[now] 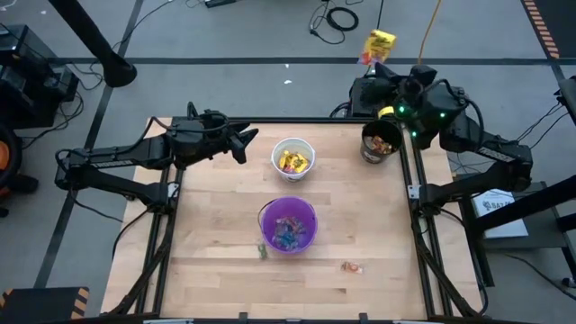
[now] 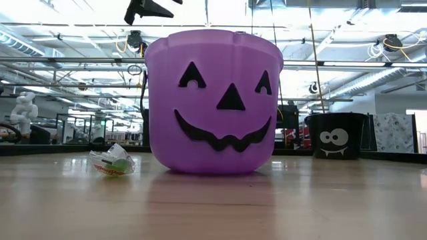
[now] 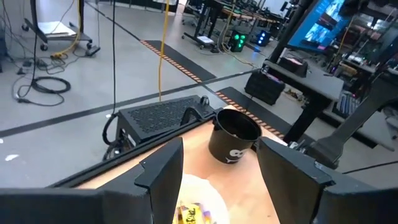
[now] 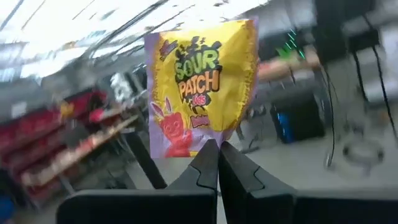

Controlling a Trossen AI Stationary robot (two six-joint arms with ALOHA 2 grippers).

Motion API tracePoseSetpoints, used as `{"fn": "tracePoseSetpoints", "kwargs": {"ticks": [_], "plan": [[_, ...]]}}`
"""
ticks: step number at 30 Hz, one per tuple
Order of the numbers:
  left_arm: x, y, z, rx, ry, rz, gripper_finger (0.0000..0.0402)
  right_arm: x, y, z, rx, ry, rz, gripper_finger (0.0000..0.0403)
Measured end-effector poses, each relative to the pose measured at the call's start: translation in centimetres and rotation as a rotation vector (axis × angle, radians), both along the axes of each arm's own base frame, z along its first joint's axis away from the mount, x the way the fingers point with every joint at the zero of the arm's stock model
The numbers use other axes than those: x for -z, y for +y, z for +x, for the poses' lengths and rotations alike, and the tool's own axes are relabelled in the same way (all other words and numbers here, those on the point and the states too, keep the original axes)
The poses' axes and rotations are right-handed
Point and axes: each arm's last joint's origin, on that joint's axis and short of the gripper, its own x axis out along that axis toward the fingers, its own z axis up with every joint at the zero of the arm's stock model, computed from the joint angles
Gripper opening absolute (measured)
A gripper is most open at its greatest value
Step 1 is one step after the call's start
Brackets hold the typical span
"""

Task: Sort candy by brand, put in halloween buckets
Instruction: Put the yellow candy into the white bucket

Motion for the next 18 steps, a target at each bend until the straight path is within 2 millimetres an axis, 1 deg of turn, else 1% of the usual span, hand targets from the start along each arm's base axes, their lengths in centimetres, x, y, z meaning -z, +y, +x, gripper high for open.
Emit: {"fn": "tracePoseSetpoints", "kwargs": {"ticks": [5,7,9,11,13,15,18], "plan": [[0.0,0.0,0.0,0.001,0.008,0.013,0.0212,-0.6,0.3,0.2,-0.048,0.273,-0.196,0.0],[0.0,0.0,0.0,0.001,0.008,0.013,0.0212,-0.5,0.4,0.2,-0.048,0.333,-0.226,0.0],[0.1,0.0,0.0,0.0,0.012,0.004,0.0212,-0.4,0.4,0.2,-0.054,0.341,-0.216,0.0],[0.5,-0.1,-0.2,0.007,0.029,-0.051,0.0212,0.3,0.4,0.3,-0.092,0.321,-0.159,0.0],[1.2,-0.2,-0.6,0.0,0.059,-0.155,0.0212,1.5,0.2,0.7,-0.158,0.316,-0.061,0.0],[1.9,-0.3,-1.0,0.006,0.095,-0.25,0.0212,3.4,-0.1,1.5,-0.226,0.349,0.075,0.0],[3.0,-0.9,-1.4,0.069,0.207,-0.36,0.0212,6.5,-0.3,3.5,-0.305,0.436,0.265,0.0]]}}
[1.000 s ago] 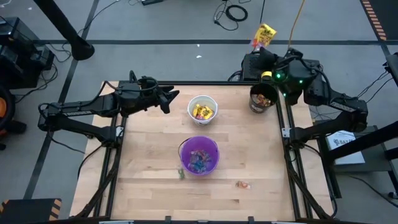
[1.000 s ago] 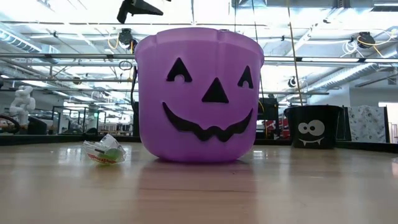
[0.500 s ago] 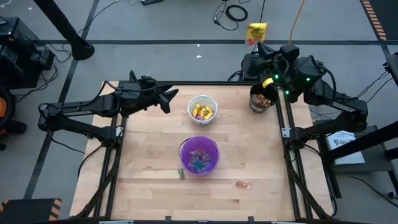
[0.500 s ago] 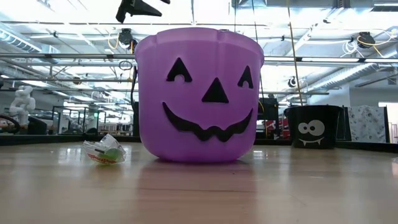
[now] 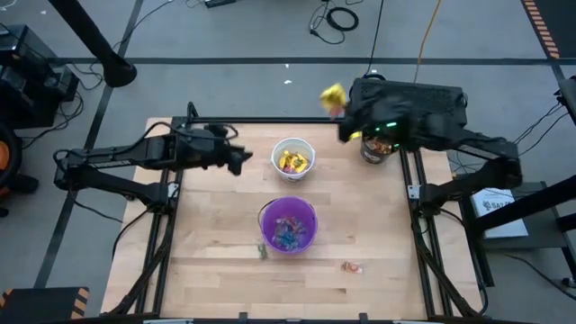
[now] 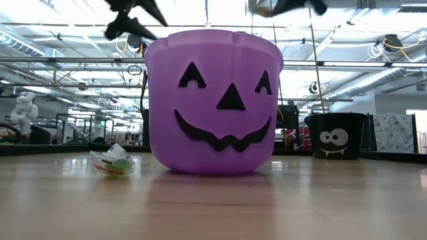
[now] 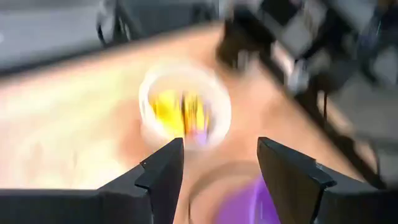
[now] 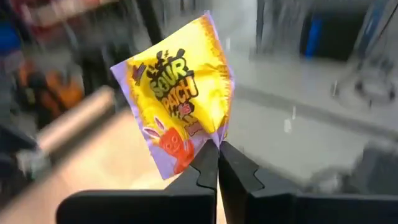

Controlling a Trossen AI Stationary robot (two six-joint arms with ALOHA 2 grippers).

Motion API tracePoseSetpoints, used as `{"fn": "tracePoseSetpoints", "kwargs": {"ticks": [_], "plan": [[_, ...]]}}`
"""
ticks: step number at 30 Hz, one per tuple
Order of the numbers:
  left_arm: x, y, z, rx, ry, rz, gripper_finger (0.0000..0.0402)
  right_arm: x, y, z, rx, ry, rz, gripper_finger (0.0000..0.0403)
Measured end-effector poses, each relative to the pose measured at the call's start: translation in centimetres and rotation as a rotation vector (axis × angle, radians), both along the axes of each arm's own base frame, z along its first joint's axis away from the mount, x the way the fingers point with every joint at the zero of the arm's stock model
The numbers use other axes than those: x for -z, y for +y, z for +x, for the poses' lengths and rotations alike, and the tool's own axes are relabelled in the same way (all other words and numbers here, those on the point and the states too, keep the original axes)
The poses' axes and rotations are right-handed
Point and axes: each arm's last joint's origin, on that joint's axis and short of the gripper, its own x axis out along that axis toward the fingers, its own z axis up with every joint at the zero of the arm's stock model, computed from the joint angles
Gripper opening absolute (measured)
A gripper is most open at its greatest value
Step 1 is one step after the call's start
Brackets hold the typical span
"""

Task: Sort candy by brand, put in halloween buckets
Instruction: Put the yellow candy into the white bucket, then put the green gummy into the violet bucket

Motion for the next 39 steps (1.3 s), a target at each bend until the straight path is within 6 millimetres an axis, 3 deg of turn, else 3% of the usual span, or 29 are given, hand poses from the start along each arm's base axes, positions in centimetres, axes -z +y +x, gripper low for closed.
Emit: {"fn": "tracePoseSetpoints", "kwargs": {"ticks": [11,15,18,22,29,33,39], "plan": [[4.4,-4.1,-2.4,0.176,0.432,-0.267,0.0212,10.3,-3.1,9.9,-0.14,0.336,0.196,0.0],[5.0,-5.8,-2.6,0.186,0.447,-0.323,0.0212,13.5,-4.0,11.7,-0.191,0.394,0.312,0.0005],[5.6,-7.3,-2.6,0.18,0.422,-0.349,0.0212,14.5,-4.3,12.0,-0.183,0.4,0.375,0.0032],[6.9,-9.4,-2.8,0.2,0.39,-0.376,0.0212,13.7,-4.3,11.5,-0.198,0.364,0.417,0.0086],[9.4,-13.4,-1.3,0.295,0.239,-0.355,0.0212,9.1,-3.7,8.9,-0.288,0.278,0.282,0.0156],[11.7,-15.8,0.1,0.301,0.236,-0.269,0.0221,7.1,-3.9,7.2,-0.318,0.264,0.198,0.0171],[15.9,-19.1,2.2,0.335,0.262,-0.217,0.0267,4.9,-4.7,4.5,-0.419,0.236,0.159,0.0173]]}}
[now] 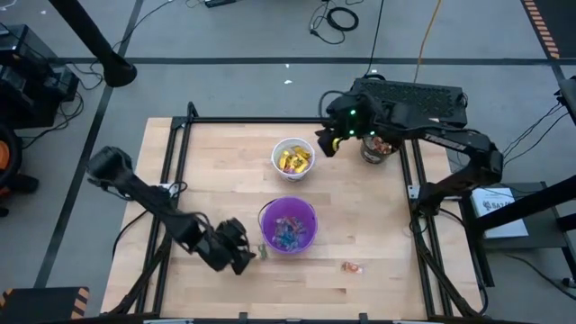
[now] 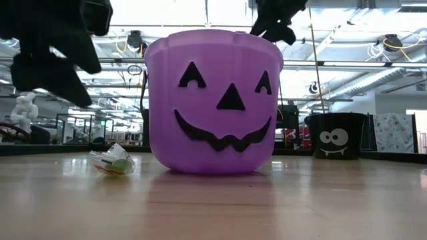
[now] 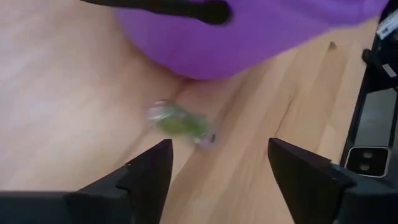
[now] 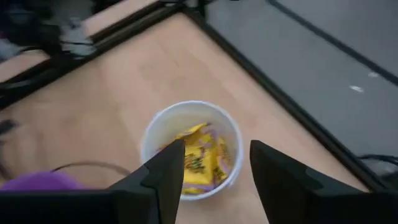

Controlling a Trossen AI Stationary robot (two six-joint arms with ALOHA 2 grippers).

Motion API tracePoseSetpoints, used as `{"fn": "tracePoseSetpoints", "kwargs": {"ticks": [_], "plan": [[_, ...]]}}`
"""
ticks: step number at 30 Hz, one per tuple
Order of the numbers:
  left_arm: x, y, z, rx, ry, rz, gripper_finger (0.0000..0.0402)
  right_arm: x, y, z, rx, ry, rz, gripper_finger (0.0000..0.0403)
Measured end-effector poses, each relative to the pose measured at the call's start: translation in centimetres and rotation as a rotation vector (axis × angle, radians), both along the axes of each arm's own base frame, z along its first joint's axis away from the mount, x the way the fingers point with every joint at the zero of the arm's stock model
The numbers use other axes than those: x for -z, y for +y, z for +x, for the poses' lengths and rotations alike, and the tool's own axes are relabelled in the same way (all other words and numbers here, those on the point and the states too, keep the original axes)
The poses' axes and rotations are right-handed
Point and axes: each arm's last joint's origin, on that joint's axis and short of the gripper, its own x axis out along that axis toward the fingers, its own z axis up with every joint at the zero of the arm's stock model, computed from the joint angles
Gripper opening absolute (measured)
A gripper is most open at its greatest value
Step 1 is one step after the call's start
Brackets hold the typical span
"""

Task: Sort candy by brand, put in halloween buckets
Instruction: Put the green gummy into the violet bucket

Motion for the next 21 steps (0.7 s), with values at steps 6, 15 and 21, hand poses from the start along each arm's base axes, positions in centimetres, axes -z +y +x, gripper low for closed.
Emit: {"fn": "tracePoseSetpoints", "kwargs": {"ticks": [6,15,21], "plan": [[2.8,-1.9,1.9,0.043,-0.034,0.094,0.0287,-1.5,-0.7,-2.3,-0.122,-0.055,0.023,0.0173],[6.0,-1.5,3.5,0.024,0.069,0.141,0.0287,-2.2,-1.6,-4.8,-0.192,-0.033,-0.012,0.0173],[6.4,-0.7,4.1,0.013,0.097,0.126,0.0264,-1.8,-2.0,-5.4,-0.197,0.019,-0.017,0.0173]]}}
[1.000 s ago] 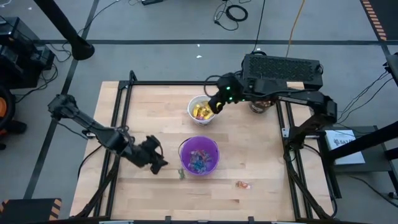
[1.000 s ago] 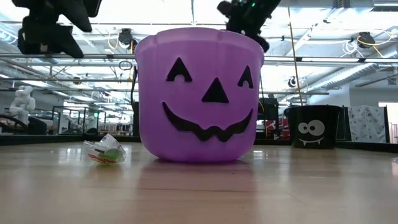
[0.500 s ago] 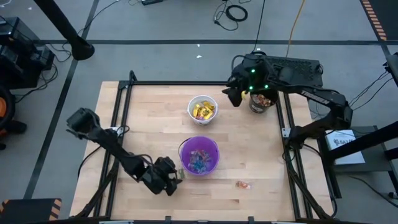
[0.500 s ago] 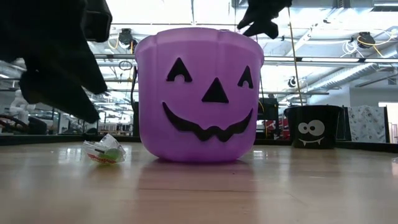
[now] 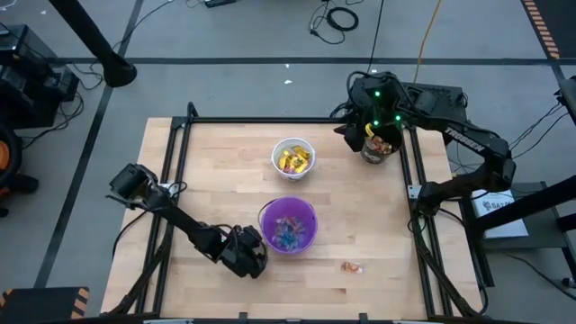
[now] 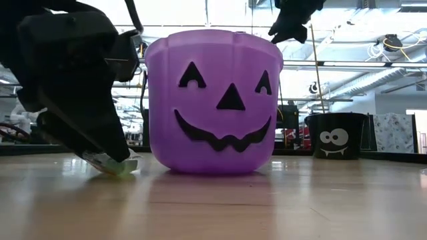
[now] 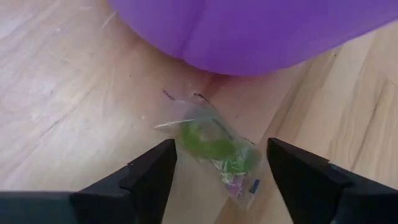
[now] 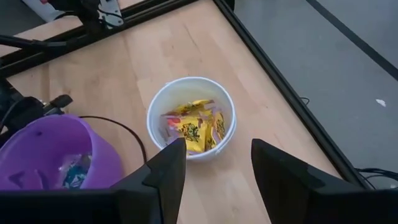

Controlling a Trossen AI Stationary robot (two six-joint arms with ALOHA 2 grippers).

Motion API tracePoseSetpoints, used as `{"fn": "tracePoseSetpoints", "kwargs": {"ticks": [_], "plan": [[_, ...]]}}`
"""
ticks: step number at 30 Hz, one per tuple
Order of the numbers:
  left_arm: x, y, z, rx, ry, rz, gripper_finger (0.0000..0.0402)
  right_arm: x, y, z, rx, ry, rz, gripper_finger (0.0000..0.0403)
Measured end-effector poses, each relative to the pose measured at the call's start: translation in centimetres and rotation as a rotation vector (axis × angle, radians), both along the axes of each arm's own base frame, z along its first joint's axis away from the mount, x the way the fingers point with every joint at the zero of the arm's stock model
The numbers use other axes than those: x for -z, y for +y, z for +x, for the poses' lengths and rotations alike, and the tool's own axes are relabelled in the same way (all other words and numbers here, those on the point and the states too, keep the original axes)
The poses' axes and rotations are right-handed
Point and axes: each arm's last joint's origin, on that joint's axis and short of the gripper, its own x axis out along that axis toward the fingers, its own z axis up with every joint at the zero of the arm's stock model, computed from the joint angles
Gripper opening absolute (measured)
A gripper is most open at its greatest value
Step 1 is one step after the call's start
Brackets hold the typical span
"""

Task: Sort candy by brand, put in halloween buckets
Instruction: Put the green gummy into the violet bucket

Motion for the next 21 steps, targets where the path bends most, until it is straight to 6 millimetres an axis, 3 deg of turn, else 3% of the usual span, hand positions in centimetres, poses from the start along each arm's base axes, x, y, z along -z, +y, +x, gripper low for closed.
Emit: {"fn": "tracePoseSetpoints", "kwargs": {"ticks": [3,13,17,21], "plan": [[-0.4,0.1,-0.1,0.021,0.005,-0.01,0.0221,0.0,-0.2,-0.1,0.004,0.001,-0.004,0.0173],[-1.1,-0.1,-0.5,0.14,0.057,-0.075,0.0021,-0.8,-0.5,0.5,0.084,-0.118,0.034,0.0173],[-3.1,0.2,-1.3,0.182,0.068,-0.139,0.0011,-1.3,-0.7,0.7,0.153,-0.198,0.097,0.0173],[-7.4,0.9,-2.9,0.233,0.012,-0.231,0.0014,-1.7,-0.8,1.0,0.22,-0.269,0.181,0.0173]]}}
